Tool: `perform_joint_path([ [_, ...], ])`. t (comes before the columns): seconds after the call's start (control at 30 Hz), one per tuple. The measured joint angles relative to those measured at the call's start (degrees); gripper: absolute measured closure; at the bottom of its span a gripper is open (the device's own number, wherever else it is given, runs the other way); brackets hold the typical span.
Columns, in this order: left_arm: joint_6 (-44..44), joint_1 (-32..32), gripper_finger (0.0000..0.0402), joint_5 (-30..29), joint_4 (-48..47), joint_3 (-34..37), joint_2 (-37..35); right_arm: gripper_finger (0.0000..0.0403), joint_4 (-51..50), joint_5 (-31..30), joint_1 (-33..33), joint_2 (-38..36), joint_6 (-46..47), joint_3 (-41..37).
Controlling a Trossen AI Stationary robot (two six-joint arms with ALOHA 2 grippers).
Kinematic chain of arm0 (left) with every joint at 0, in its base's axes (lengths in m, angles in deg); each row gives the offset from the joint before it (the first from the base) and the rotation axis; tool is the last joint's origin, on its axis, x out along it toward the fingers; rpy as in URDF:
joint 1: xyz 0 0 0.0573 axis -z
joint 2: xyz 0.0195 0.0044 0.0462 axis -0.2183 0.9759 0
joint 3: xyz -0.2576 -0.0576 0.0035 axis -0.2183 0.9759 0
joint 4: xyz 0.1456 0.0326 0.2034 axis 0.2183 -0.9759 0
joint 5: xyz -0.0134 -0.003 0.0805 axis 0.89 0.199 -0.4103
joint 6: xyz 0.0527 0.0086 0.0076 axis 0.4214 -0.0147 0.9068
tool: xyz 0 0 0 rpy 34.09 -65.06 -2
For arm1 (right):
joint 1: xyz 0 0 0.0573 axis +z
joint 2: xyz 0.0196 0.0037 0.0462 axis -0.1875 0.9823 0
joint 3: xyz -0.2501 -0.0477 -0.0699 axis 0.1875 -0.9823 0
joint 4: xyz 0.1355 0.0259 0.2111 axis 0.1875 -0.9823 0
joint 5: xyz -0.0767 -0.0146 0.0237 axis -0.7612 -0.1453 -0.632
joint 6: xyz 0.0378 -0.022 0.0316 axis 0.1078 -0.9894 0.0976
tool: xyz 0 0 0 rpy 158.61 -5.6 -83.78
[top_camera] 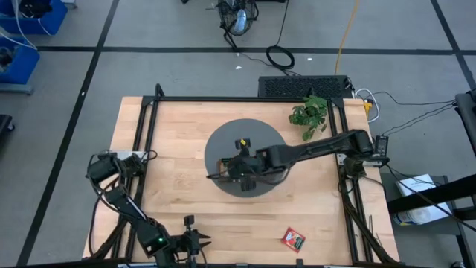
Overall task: Pick & Place Tea
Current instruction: Put the brown tea bag into the left section of the wooden organizer
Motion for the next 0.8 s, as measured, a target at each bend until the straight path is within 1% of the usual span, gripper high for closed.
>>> perform_joint_path([
  [0.1,-1.6,0.0,0.033,0.1,-0.1,0.0,0.8,0.0403,-2.6,-0.1,-1.1,2.1,-0.4,1.1],
  [0.33,-2.9,0.4,0.033,0.0,-0.1,0.0,0.8,0.0403,-2.4,-0.1,-1.4,6.6,-1.3,1.1],
  [0.6,-3.4,0.5,0.033,0.0,-0.1,0.0,0.8,0.0403,-1.2,0.0,-1.4,7.0,-3.3,1.2],
  [0.7,-2.9,0.4,0.033,0.0,-0.2,0.0,0.8,0.0403,-1.2,1.8,-1.4,7.2,-2.9,1.2],
  [0.8,-2.7,0.4,0.033,0.0,-0.1,0.0,0.8,0.0403,-0.7,2.9,-1.7,9.1,-2.6,1.2],
])
